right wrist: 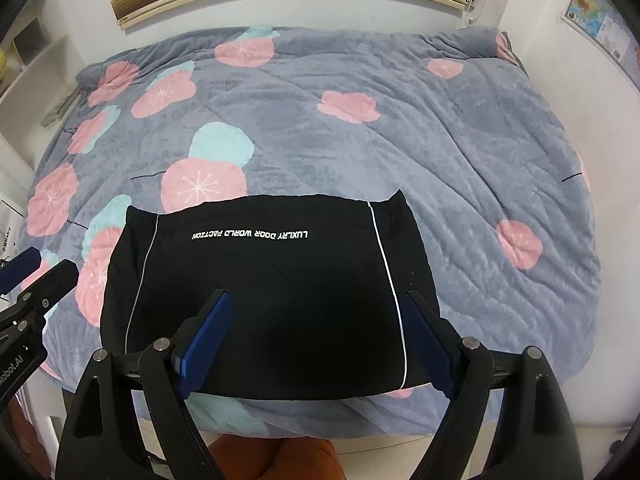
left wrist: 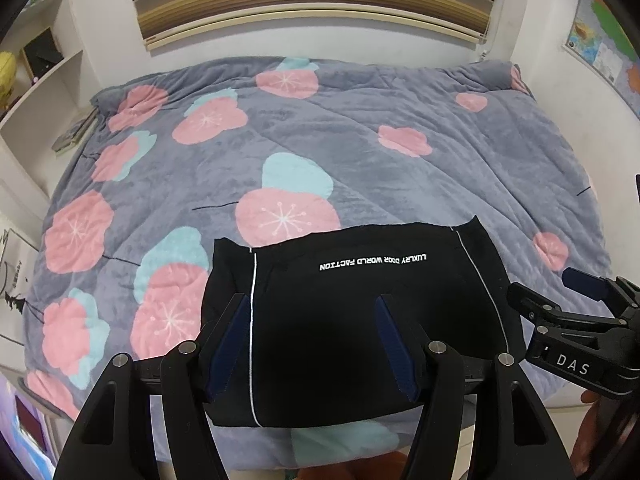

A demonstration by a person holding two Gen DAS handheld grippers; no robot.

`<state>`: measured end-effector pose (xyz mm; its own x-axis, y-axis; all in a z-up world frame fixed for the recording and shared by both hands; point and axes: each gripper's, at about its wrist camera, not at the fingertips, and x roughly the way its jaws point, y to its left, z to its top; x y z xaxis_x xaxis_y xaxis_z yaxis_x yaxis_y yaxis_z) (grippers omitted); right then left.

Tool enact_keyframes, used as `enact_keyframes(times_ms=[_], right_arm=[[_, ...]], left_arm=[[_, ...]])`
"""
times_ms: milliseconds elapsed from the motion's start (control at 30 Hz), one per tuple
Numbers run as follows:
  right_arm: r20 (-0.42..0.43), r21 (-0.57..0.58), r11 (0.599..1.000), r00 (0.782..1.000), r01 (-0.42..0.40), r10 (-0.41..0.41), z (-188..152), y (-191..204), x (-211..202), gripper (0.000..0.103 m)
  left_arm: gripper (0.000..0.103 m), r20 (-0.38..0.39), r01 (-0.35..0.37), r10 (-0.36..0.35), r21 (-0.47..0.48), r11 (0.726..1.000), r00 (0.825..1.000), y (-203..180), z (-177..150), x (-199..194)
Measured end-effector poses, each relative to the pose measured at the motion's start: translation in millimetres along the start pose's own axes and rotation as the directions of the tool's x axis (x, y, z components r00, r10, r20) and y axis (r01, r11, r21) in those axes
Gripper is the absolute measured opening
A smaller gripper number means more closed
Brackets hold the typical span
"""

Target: Fold large clothes

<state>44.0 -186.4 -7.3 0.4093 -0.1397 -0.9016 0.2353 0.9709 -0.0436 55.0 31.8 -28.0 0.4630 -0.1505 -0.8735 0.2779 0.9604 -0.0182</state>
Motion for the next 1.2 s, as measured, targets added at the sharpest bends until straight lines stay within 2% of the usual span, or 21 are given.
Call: enact_keyframes(times_ms=[1200], right_arm=[[-0.047, 0.035, 0.999, 0.999, -0.021, 0.023, -15.2, 0.0, 10.7, 0.087]], left_arm=[[0.066, -0.03, -0.027, 0.027, -0.01, 1.0, 0.999, -5.0, -5.6, 2.3]])
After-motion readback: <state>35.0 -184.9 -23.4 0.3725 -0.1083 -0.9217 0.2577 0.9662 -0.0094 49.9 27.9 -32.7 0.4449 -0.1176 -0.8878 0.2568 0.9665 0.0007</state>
